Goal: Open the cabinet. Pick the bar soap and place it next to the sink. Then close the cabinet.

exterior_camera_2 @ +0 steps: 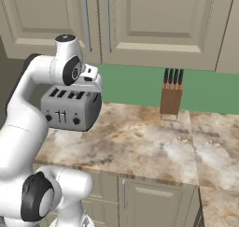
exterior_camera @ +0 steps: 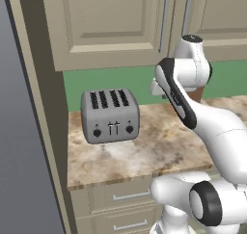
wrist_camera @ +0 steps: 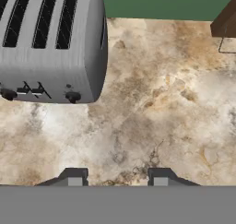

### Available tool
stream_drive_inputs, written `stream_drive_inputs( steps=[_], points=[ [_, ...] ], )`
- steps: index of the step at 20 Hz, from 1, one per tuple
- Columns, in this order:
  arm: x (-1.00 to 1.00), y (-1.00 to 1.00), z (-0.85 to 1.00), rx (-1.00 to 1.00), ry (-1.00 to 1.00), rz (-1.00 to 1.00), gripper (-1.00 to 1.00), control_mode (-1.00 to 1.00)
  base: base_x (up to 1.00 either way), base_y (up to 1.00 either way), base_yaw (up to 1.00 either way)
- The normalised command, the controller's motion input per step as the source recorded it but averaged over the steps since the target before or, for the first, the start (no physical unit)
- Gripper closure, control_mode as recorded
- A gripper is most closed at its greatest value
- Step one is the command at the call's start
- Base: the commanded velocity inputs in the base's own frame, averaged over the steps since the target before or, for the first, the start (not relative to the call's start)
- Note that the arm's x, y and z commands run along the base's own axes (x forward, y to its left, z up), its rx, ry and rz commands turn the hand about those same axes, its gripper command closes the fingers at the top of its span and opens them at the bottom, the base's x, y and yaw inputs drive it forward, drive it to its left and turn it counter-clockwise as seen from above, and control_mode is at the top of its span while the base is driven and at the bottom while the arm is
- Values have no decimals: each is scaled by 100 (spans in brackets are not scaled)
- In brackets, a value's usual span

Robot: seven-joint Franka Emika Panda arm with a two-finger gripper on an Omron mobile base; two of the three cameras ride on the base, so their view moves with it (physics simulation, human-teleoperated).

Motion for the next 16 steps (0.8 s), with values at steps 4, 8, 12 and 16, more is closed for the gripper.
stream_drive_inputs(
  steps=[4, 8, 12, 16],
  points=[
    [-41, -2, 1, 2, -11, 0, -100, -100, 0, 0, 0],
    [-75, -21, 20, 12, -31, 0, -100, -100, 0, 0, 0],
    [-48, -16, 43, 10, -28, 0, -100, -100, 0, 0, 0],
    [-14, 0, 56, 3, -22, -4, -100, -100, 0, 0, 0]
  ],
)
